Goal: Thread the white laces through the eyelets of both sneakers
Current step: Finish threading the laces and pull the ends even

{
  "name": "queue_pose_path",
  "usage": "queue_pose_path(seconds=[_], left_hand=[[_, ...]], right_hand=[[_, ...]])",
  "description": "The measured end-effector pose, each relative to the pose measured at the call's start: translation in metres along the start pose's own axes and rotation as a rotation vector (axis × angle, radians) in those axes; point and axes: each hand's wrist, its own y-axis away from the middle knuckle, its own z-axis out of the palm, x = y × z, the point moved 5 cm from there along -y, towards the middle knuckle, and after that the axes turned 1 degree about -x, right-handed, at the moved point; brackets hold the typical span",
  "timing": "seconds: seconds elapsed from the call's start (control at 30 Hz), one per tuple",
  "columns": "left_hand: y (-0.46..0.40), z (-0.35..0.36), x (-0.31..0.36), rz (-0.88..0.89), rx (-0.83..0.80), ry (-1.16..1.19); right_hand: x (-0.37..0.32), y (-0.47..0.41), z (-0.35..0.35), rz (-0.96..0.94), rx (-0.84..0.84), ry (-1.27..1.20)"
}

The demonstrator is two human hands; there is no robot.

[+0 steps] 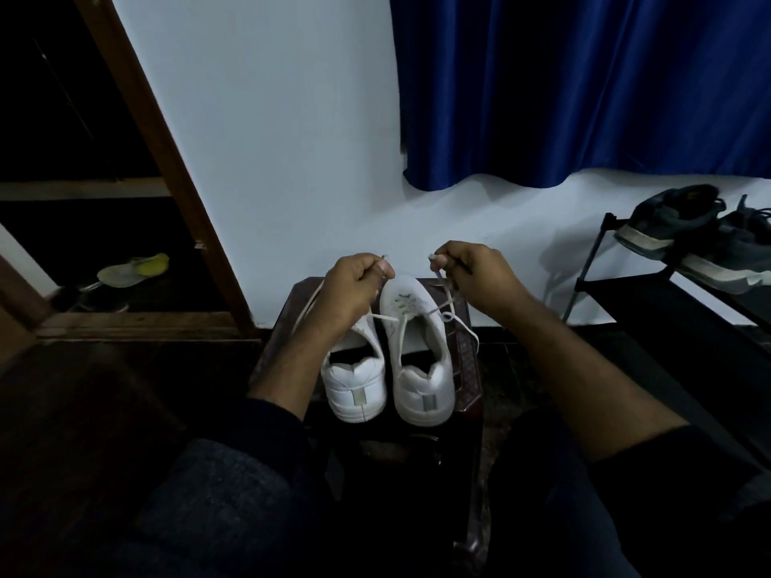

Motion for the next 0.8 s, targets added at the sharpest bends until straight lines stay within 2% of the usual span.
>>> queue_pose_path(seconds=[0.07, 0.23, 0.33, 0.43, 0.57, 0.67, 0.8], left_hand=[[0.004, 0.002, -0.004, -0.030, -0.001, 0.018], [-0.002, 0.000, -0.001, -0.194, 0.039, 0.422], [-0.011, -0.004, 0.033, -0.158, -0.011, 0.490], [-0.020, -0.012, 0.077, -0.064, -0.030, 0.472], [-0.029, -0.019, 0.113, -0.001, 0.031, 0.325], [-0.021, -0.009, 0.113, -0.098, -0.001, 0.330], [-0.009, 0.009, 0.094, -0.247, -0.034, 0.511]], right_hand=[[0.002, 0.002, 0.001, 0.020, 0.001, -0.017], [-0.008, -0.003, -0.005, 0.148, 0.016, -0.382], [-0.039, -0.013, -0.017, 0.162, -0.061, -0.575], [-0.073, -0.028, -0.037, 0.082, -0.062, -0.554], [-0.100, -0.046, -0.057, -0.004, 0.047, -0.397], [-0.102, -0.046, -0.055, -0.021, 0.069, -0.350], [-0.091, -0.030, -0.038, -0.034, 0.016, -0.356]])
